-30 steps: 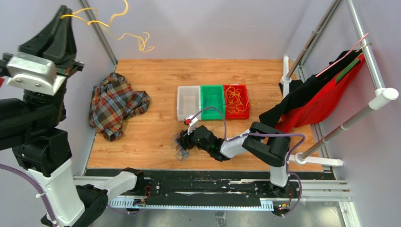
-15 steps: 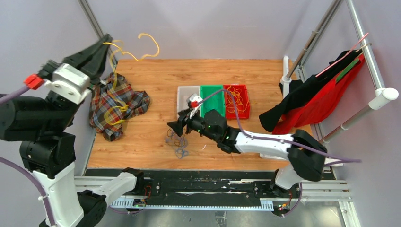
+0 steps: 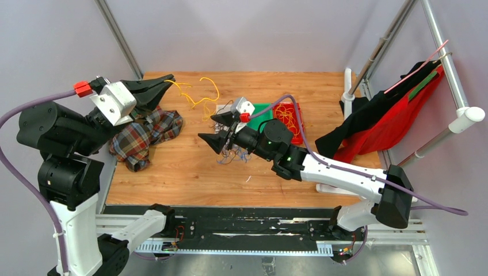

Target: Untangle the cables

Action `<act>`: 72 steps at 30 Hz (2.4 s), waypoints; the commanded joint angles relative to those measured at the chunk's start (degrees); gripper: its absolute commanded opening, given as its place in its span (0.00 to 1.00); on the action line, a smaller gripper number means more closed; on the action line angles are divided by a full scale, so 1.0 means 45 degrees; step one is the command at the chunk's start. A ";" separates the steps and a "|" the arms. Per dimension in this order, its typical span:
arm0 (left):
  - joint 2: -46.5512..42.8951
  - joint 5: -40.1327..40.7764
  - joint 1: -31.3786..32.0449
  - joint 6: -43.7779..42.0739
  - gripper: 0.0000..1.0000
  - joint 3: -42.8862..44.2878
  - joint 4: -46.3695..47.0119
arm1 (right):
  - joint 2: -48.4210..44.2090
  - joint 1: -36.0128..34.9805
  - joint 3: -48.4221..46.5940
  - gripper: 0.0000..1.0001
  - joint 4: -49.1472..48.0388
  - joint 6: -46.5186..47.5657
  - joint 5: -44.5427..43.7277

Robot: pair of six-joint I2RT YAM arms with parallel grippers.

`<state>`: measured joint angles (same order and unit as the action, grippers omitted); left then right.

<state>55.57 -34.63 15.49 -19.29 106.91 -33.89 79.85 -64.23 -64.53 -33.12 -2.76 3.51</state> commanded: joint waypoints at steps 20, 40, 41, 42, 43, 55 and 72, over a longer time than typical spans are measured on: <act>-0.0516 0.2343 -0.0062 -0.0763 0.00 -0.0652 0.1566 | 0.3514 0.0673 -0.3420 0.72 1.1769 -0.4058 0.2602; -0.0474 0.2053 -0.0062 -0.0459 0.00 -0.0398 0.1260 | 0.4276 0.1245 -0.6453 0.73 1.7043 -0.2222 0.3543; -0.0457 0.1952 -0.0062 -0.0367 0.00 -0.0336 0.1171 | 0.3809 0.1231 -0.6098 0.73 1.6359 -0.2269 0.3159; -0.0423 0.1839 -0.0062 -0.0179 0.00 -0.0264 0.1055 | 0.3203 0.1197 -0.5597 0.73 1.5453 -0.2261 0.2765; -0.0375 0.1737 -0.0062 0.0012 0.01 -0.0202 0.0940 | 0.2471 0.1161 -0.4914 0.73 1.4281 -0.2174 0.2388; -0.0337 -0.0174 -0.0062 0.1844 0.00 -0.1136 0.0014 | -0.1740 0.1057 0.0052 0.73 0.1667 -0.0268 0.2204; -0.0641 -0.0990 -0.0064 0.2776 0.01 -0.2377 -0.0003 | 0.1096 0.0639 -0.2120 0.12 -0.0799 -0.0849 0.4040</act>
<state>53.71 -37.95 15.49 -8.12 97.45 -33.98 85.06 -60.97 -72.82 -32.86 -6.15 23.99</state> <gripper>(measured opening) 0.019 0.269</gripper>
